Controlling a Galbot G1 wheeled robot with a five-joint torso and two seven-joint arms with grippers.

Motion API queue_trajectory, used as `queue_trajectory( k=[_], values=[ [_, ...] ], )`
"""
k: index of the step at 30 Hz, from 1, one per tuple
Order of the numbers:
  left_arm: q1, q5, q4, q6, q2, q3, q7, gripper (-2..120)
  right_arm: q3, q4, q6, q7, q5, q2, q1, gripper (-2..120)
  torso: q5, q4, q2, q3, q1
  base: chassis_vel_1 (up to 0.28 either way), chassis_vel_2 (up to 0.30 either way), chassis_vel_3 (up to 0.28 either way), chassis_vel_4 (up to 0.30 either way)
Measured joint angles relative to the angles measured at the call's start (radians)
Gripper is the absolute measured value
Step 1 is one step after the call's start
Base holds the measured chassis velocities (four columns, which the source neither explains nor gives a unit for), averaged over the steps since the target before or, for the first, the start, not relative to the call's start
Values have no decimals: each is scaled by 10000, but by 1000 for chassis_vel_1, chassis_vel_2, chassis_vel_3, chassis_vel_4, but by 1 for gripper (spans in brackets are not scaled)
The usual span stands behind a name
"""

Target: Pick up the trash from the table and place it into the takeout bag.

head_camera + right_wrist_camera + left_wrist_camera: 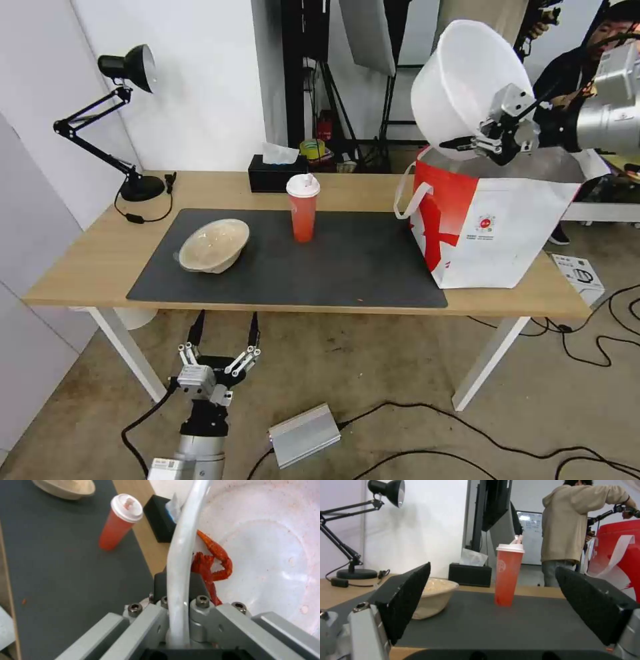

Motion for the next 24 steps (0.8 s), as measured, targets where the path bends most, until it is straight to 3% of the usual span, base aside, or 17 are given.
queue_trajectory(
  k=[24],
  values=[
    [-81,-22,126,11,14,69,215,100,1538,-1895,413,-427,-990,203,-2189,0,0,0,0,0,0,0,0,0,0]
  ],
)
